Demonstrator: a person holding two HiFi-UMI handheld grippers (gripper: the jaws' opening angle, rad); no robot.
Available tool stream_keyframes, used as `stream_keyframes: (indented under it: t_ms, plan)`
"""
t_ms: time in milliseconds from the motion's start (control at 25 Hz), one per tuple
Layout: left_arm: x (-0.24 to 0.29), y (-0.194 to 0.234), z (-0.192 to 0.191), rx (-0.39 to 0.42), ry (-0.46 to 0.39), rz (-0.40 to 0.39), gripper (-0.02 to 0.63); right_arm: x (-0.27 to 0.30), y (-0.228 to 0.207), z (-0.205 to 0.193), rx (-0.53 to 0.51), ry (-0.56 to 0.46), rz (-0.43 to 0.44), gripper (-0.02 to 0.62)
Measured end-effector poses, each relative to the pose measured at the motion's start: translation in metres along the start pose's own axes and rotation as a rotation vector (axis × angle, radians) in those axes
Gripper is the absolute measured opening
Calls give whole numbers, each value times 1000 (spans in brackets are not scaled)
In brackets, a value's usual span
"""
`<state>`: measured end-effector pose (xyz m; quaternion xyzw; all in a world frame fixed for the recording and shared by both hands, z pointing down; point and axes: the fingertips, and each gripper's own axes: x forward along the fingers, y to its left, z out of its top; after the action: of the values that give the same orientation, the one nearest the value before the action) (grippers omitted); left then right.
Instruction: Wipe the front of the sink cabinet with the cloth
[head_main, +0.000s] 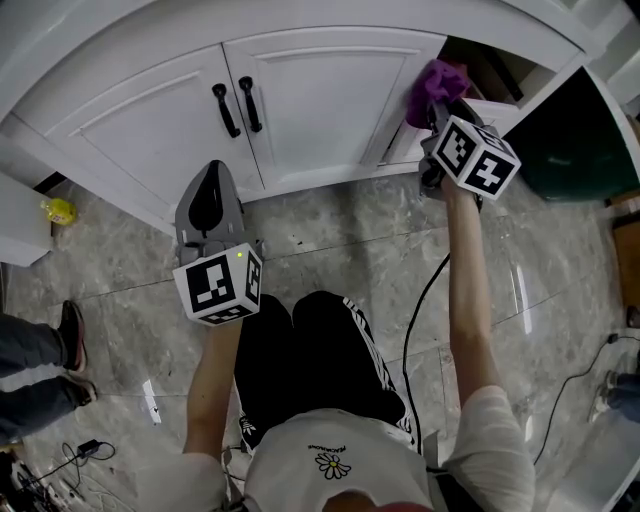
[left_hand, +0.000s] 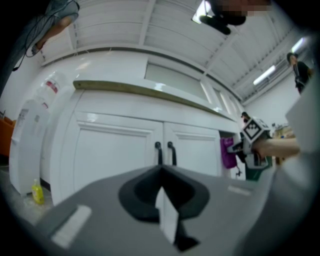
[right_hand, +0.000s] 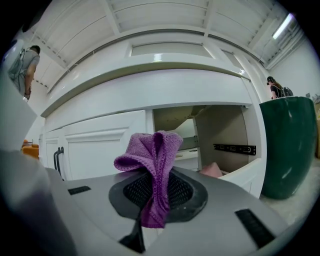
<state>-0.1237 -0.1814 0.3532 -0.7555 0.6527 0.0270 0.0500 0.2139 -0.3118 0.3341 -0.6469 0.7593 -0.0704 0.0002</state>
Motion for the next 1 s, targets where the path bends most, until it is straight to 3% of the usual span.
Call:
stream_keyframes:
  t_ms: [160, 240, 480, 760, 1000]
  plan:
    - [1, -2, -3, -8, 1, 3, 5, -4, 2, 2, 18, -10, 1, 52]
    - [1, -1, -5, -8, 5, 8, 5, -13, 15, 3, 46, -28, 41, 52]
    - [-2, -1, -11, -1, 9, 21, 5, -30, 120, -14, 72, -62, 335, 52]
    - [-11, 8, -23, 4, 28, 42, 5, -30, 240, -107, 6, 46, 588, 52]
    - [-17, 20, -25, 4, 29, 66, 5, -10, 290, -138, 7, 69, 614, 52]
